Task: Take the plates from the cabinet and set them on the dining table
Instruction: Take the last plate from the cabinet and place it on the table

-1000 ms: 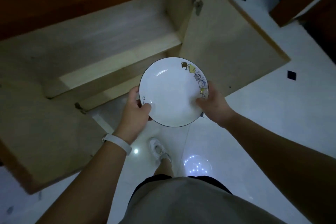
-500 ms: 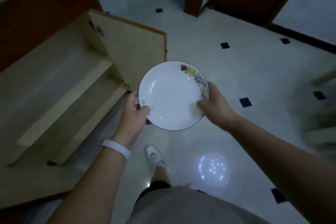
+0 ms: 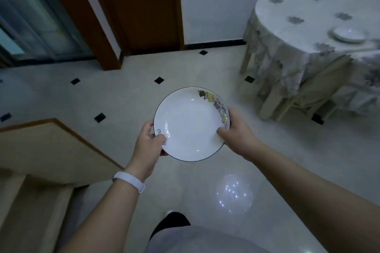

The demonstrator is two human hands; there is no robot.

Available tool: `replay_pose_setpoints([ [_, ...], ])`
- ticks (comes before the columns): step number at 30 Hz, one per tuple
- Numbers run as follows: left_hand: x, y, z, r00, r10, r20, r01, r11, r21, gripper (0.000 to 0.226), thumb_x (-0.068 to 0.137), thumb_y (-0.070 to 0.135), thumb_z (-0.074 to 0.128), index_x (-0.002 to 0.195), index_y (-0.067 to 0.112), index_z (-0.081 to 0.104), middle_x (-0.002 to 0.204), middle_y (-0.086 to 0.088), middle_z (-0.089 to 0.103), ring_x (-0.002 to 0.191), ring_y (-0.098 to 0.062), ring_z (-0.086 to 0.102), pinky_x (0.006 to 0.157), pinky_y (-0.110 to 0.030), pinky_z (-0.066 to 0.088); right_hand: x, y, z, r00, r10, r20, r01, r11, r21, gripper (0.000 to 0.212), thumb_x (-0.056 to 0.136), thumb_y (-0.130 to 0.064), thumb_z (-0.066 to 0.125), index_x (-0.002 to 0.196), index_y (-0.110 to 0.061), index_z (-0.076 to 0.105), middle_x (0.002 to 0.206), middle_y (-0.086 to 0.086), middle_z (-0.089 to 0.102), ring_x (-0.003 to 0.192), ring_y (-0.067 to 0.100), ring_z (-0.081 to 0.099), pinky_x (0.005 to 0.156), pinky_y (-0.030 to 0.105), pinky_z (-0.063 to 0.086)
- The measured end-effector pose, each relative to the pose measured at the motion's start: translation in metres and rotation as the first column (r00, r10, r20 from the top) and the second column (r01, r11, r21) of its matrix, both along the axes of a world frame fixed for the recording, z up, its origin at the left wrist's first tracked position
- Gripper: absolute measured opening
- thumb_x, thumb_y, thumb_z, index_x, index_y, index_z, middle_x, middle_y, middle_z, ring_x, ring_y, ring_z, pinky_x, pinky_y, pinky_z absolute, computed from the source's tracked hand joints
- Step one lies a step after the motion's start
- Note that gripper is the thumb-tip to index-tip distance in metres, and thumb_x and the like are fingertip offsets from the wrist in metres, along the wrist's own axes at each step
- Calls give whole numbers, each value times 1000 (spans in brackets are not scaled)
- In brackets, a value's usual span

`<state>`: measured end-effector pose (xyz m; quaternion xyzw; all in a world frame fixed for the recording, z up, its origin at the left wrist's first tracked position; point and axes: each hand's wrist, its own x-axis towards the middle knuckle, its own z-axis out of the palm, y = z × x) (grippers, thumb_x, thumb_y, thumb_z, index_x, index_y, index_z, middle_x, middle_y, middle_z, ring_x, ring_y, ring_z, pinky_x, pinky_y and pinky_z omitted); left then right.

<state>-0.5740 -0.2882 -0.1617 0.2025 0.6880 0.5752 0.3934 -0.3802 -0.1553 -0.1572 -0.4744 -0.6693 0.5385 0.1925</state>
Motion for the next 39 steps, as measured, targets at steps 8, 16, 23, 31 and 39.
replay_pose_setpoints([
  [8,4,108,1,976,-215,43,215,976,-13,54,71,-1,50,121,19,53,83,-6,71,62,-20,64,59,-39,53,30,61,2,976,-218,-7,218,976,-15,52,72,-15,54,114,-44,49,104,-11,66,94,15,64,84,47,56],
  [16,-45,225,-14,942,-326,78,330,943,-37,52,83,-11,44,122,21,55,92,-12,70,71,-25,65,57,-38,55,-11,147,-9,933,-358,30,359,933,-31,52,77,-5,53,113,-41,49,103,-12,64,94,14,63,83,44,57],
  [23,-99,323,-2,921,-384,66,384,923,7,52,84,-10,44,121,24,57,90,-7,70,65,-17,65,53,-32,53,-67,231,1,904,-426,30,426,905,-13,52,78,-6,53,119,-36,48,104,-13,63,97,11,61,83,37,55],
  [31,-144,408,10,900,-434,29,433,901,44,55,84,-7,45,122,30,58,89,-5,74,72,-21,66,61,-40,58,-106,313,18,896,-444,6,444,895,37,52,79,-5,53,125,-30,47,108,-11,61,98,8,60,77,30,53],
  [39,-141,488,14,860,-511,14,509,858,67,51,85,-7,44,120,26,60,95,-3,74,75,-20,65,59,-35,55,-101,374,20,863,-503,-37,504,863,25,53,80,-5,52,127,-29,47,111,-10,62,99,8,60,71,23,51],
])
